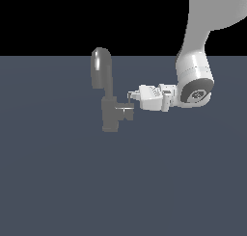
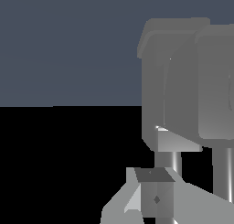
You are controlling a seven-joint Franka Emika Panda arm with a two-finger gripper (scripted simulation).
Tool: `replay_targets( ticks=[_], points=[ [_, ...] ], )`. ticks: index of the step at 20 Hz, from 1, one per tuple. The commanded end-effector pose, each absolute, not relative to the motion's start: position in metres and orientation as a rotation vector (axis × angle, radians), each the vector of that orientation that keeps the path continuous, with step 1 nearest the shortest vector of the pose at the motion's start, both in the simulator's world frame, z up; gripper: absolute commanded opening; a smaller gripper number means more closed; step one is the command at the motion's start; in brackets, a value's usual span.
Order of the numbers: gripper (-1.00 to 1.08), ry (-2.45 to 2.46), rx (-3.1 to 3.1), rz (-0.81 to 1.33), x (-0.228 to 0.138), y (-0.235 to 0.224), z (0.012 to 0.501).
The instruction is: Turn on the faucet by rotating a designated handle.
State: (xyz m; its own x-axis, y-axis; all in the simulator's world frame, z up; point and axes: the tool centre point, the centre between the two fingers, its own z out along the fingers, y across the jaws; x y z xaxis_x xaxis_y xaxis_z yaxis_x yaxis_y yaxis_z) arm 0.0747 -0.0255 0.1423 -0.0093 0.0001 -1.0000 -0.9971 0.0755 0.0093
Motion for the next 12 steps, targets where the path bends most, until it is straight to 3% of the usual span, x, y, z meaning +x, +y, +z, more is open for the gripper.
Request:
replay_targets(
  ticks=[1, 12],
  points=[
    [-1.00, 1.250, -1.149, 1.159, 0.075, -0.025, 0.143],
    [-1.00, 1.250, -1.149, 1.159, 0.055, -0.024, 0.148]
  ],
)
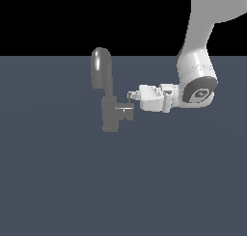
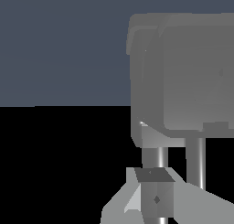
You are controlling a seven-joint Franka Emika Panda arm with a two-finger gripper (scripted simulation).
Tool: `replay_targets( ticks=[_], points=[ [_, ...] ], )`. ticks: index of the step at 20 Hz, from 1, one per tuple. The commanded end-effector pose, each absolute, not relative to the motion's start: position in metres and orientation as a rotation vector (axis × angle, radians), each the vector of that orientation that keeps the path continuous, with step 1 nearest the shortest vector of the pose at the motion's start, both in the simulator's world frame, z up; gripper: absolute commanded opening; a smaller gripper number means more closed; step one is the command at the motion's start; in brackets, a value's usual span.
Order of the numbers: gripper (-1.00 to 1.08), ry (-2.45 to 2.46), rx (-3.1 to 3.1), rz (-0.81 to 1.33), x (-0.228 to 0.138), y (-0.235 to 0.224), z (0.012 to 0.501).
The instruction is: Turn on the faucet by rotating a designated handle.
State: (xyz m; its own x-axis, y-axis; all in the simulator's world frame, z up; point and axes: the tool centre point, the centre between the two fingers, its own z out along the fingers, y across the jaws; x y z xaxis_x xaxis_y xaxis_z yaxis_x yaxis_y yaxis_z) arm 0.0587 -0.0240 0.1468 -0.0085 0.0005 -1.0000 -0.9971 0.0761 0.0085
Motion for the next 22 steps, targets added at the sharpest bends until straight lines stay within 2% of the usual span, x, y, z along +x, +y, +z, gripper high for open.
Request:
replay_targets(
  ticks=[1, 10, 12, 22],
  points=[
    [-1.00, 1.250, -1.149, 1.159, 0.052, -0.023, 0.148],
    [-1.00, 1.250, -1.149, 1.159, 0.027, -0.022, 0.155],
    [-1.00, 1.248, -1.152, 1.145, 0.035, -0.022, 0.156],
    [-1.00, 1.249, -1.150, 1.154, -0.003, -0.019, 0.137]
  ],
)
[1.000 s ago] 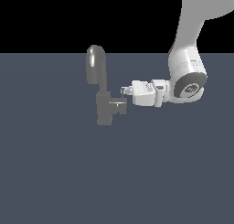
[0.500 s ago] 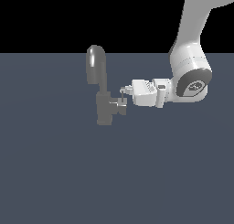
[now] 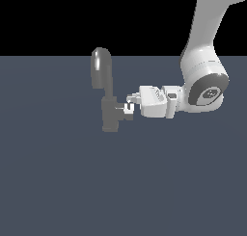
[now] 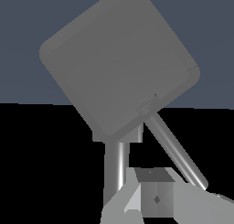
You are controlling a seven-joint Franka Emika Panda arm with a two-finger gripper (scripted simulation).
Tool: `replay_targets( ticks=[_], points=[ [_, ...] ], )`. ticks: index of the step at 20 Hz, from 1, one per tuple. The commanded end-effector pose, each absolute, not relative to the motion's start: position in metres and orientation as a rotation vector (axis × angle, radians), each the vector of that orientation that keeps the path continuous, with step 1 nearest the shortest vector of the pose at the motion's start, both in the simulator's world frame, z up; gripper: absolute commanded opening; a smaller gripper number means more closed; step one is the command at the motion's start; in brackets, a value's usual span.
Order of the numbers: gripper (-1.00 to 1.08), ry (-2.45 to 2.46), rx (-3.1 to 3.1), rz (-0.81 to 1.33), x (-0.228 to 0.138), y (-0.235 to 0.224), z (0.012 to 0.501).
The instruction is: Turn on the faucet by rotating a designated handle.
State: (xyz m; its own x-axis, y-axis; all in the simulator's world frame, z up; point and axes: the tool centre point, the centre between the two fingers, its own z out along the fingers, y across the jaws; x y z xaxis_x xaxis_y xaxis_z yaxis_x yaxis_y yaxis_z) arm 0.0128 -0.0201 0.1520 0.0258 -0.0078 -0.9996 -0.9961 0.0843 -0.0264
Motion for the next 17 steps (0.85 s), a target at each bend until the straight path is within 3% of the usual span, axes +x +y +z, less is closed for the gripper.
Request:
replay_targets(
  ticks=[1, 5, 6, 17],
  points=[
    [-1.00, 1.250, -1.150, 1.155, -0.007, -0.019, 0.135],
    [-1.00, 1.250, -1.149, 1.158, -0.020, -0.018, 0.129],
    [-1.00, 1.229, -1.166, 1.128, -0.005, -0.019, 0.145],
    [-1.00, 1.249, -1.150, 1.157, -0.033, -0.017, 0.078]
  ],
)
